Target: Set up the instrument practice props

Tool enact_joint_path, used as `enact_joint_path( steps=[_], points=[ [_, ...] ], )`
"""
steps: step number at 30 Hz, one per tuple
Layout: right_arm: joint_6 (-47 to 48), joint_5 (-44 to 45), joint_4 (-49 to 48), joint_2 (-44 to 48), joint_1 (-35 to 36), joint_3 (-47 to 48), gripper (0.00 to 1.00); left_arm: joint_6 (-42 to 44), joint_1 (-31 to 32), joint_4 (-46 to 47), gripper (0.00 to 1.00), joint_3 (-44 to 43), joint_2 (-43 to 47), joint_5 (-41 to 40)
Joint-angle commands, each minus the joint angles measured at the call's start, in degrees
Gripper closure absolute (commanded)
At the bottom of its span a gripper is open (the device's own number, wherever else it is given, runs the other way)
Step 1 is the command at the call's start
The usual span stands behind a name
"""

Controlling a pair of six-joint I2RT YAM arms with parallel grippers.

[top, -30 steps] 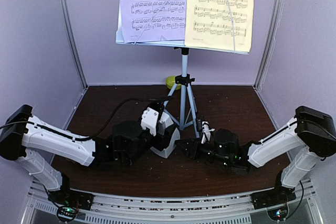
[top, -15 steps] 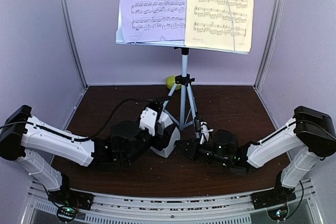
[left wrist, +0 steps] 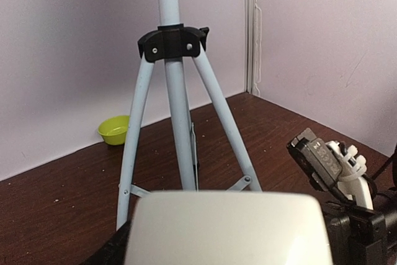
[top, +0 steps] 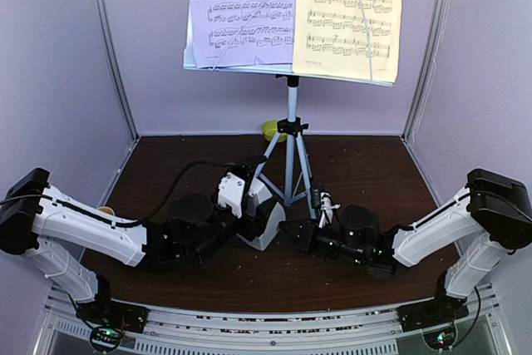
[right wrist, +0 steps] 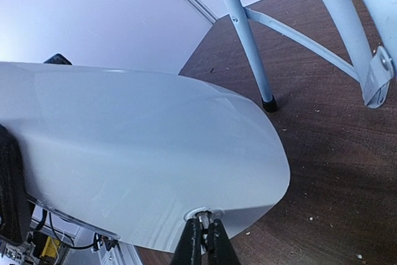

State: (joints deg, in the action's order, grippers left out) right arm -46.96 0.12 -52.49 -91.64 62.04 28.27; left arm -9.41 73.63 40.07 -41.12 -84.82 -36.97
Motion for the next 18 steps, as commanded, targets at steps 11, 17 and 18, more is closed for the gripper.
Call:
enact_joint_path(
  steps=[11,17,18],
  points=[
    [-15.27,-1.47,-15.43,2.18,-4.63,-4.13,1.00,4.65,1.61,17.09,0.90,1.65,2.02,1.98],
    [-14.90,-2.91,-15.61,1.28,-4.95,-3.55,1.00,3.47,1.52,15.25,0.90,0.87,1.83,0.10],
    [-14.20,-3.00,-14.65,1.28,-4.98,-3.56,1.00,3.03,1.52,14.27,0.90,0.42,1.70,-0.61]
  ],
)
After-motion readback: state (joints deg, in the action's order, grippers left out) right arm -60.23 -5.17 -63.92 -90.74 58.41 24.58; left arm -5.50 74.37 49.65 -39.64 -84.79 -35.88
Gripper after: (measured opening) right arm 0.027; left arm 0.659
